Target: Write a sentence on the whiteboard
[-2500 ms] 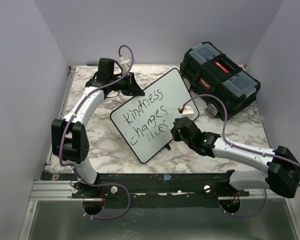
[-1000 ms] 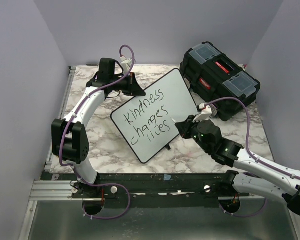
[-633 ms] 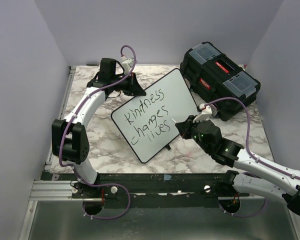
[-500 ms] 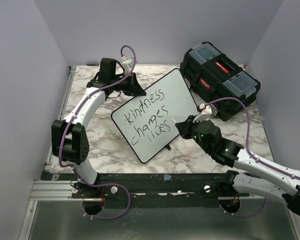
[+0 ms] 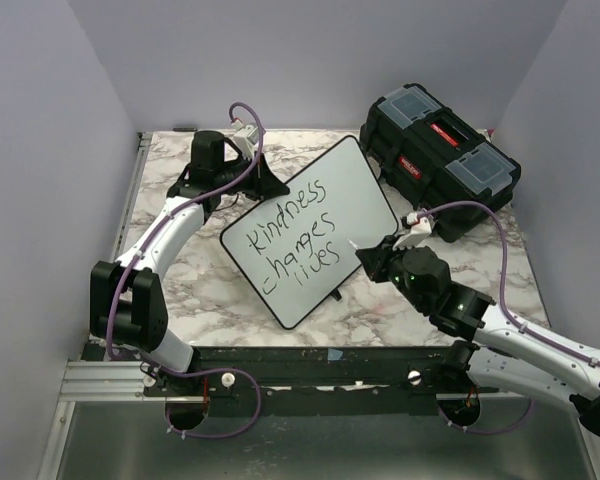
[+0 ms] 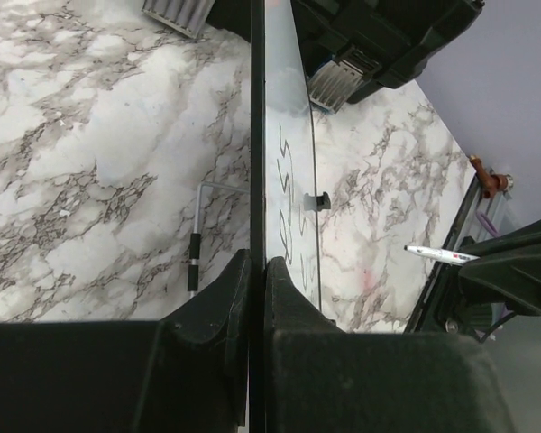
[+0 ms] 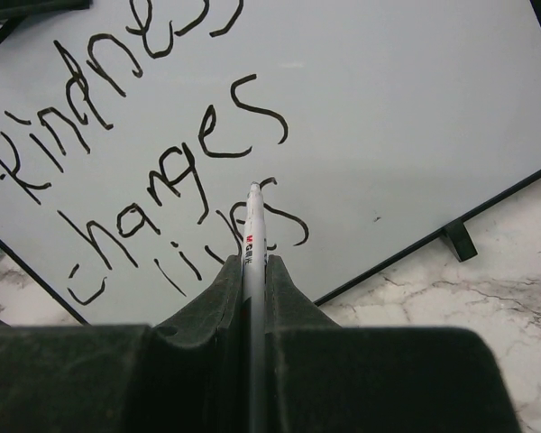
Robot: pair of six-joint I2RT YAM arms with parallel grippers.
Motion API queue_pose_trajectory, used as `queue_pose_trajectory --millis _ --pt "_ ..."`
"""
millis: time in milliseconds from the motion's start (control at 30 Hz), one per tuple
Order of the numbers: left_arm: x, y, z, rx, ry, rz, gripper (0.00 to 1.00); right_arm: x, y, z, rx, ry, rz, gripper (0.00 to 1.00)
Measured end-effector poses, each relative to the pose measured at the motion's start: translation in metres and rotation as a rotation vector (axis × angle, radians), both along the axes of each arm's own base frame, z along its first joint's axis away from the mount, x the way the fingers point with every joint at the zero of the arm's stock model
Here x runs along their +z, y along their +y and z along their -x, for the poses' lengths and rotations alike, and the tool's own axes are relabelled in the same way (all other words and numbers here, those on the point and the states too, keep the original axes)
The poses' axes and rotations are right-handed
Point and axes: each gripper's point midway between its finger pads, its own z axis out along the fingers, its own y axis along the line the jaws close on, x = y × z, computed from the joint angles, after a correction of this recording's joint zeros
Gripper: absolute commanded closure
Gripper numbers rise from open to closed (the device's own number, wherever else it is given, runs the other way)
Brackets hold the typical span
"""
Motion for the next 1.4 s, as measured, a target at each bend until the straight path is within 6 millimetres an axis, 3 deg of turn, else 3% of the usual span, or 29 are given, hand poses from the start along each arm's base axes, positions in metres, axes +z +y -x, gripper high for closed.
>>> queue_pose_trajectory --millis 200,833,1133,1300,1400 --pt "-0.008 0.004 -0.007 0.049 -0.016 -0.024 1.0 0.001 -0.003 0.001 -0.006 -0.006 -0.005 0.99" --pt "-0.017 0.007 -0.014 0.051 -0.085 -0.102 0.83 -0.006 -0.005 0.0 -0.016 0.007 0.017 0.99" --pt "-0.055 -0.003 0.001 0.0 0.019 -0.16 0.77 -0.033 -0.017 0.001 -0.07 0.082 0.098 0.99" --pt "-0.057 -0.006 0.004 -0.014 0.014 -0.166 0.76 -0.049 -0.022 0.004 -0.098 0.136 0.124 0.99" --pt "-0.057 -0.006 0.004 -0.015 0.012 -0.166 0.7 -0.056 -0.025 0.007 -0.114 0.172 0.125 0.99"
